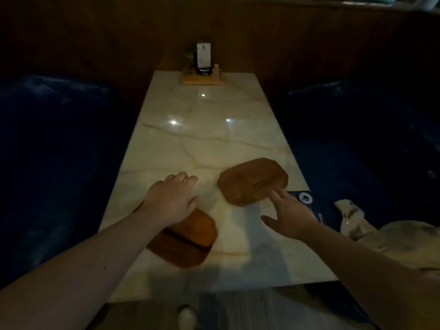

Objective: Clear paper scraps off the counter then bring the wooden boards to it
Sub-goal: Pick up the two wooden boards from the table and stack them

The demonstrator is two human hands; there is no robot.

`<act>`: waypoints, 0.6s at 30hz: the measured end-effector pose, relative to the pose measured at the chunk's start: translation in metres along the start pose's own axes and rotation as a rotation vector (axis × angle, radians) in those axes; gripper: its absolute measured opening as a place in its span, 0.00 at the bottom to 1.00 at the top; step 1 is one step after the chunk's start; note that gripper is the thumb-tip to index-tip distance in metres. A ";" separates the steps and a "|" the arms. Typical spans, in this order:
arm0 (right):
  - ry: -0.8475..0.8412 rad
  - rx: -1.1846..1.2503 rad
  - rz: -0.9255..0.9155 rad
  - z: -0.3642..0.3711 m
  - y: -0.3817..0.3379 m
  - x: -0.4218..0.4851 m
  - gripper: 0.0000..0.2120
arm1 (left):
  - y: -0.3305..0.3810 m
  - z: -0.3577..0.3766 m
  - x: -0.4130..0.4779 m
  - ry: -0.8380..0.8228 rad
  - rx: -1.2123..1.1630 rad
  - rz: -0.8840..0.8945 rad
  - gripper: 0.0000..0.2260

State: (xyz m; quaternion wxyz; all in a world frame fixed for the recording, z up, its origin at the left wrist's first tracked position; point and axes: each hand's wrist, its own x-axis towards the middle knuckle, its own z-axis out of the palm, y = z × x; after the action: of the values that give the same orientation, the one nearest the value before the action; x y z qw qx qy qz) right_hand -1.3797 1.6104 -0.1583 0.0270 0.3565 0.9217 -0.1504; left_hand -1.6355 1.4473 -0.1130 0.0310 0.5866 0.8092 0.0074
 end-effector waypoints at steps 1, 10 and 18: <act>-0.006 0.038 0.026 0.002 0.004 0.006 0.29 | -0.002 0.004 0.013 -0.020 -0.021 -0.005 0.23; -0.060 0.308 0.299 0.027 0.064 0.060 0.30 | -0.009 0.073 0.101 -0.254 -0.193 -0.121 0.26; -0.047 0.532 0.451 0.024 0.152 0.145 0.27 | 0.014 0.118 0.155 -0.276 -0.527 -0.473 0.23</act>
State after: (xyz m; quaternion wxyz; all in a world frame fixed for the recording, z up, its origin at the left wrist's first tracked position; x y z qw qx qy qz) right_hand -1.3878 1.8032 -0.2434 -0.0131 0.5422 0.7474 -0.3837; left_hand -1.6631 1.5960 -0.2361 0.2904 0.3509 0.8809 0.1286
